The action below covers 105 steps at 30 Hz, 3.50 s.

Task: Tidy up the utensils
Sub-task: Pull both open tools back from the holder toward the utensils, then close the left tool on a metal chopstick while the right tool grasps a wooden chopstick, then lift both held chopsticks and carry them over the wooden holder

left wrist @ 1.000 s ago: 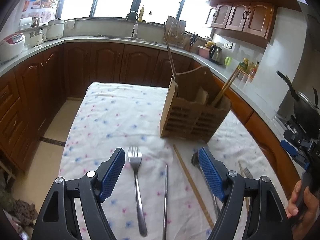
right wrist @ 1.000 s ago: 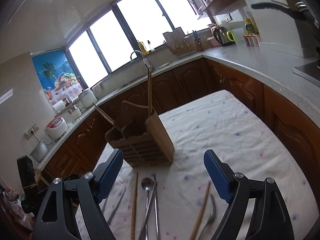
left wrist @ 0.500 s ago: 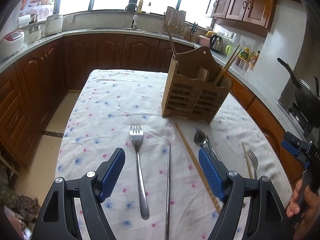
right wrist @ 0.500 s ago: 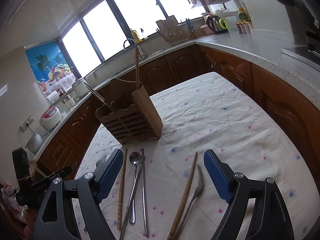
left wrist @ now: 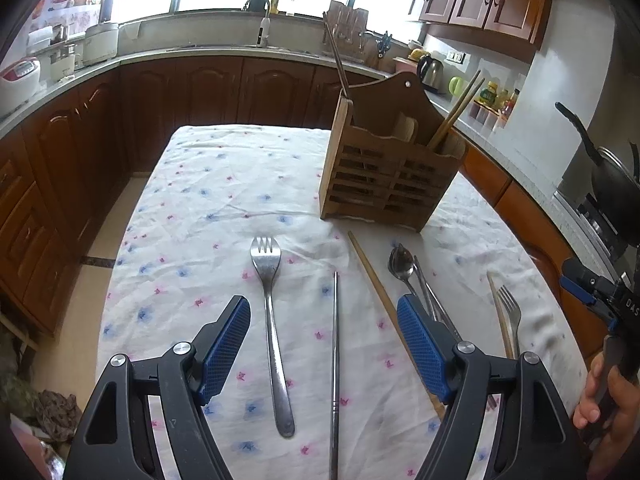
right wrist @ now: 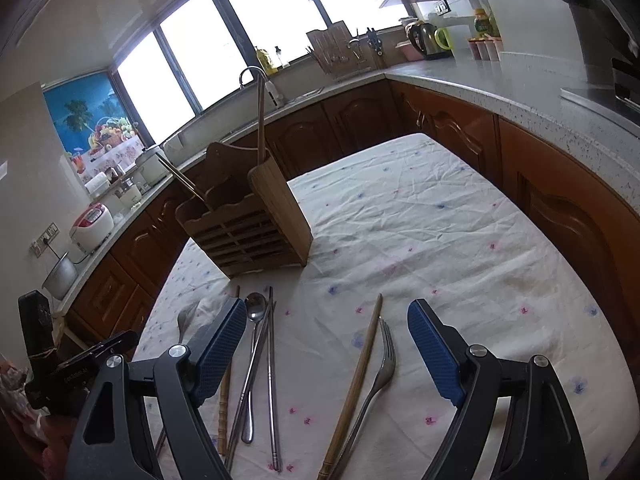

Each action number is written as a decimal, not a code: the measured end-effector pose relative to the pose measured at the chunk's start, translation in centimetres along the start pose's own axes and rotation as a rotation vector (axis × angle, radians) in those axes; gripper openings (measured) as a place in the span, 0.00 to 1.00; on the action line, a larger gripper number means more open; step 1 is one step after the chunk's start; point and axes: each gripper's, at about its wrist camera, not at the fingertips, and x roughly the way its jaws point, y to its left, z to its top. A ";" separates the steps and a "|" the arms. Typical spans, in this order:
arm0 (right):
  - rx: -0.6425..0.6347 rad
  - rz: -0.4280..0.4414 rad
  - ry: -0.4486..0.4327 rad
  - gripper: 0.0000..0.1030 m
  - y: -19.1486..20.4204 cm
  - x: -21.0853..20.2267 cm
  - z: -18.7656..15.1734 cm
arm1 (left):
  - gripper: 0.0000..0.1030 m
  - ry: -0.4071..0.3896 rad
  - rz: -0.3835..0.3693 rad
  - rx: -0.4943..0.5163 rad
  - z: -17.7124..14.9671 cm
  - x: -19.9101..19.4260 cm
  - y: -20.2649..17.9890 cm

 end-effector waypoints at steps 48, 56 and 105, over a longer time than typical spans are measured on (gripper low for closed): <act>-0.199 -0.123 0.289 0.00 0.7 11.4 0.2 | 0.02 0.265 0.024 0.211 2.1 13.2 -4.3; -0.180 -0.081 0.251 0.00 1.5 9.4 0.9 | 0.02 0.206 -0.036 0.151 2.8 9.7 -3.6; -0.183 0.065 0.010 0.04 6.9 0.3 3.4 | 0.02 -0.013 -0.119 0.032 2.5 -3.3 -1.3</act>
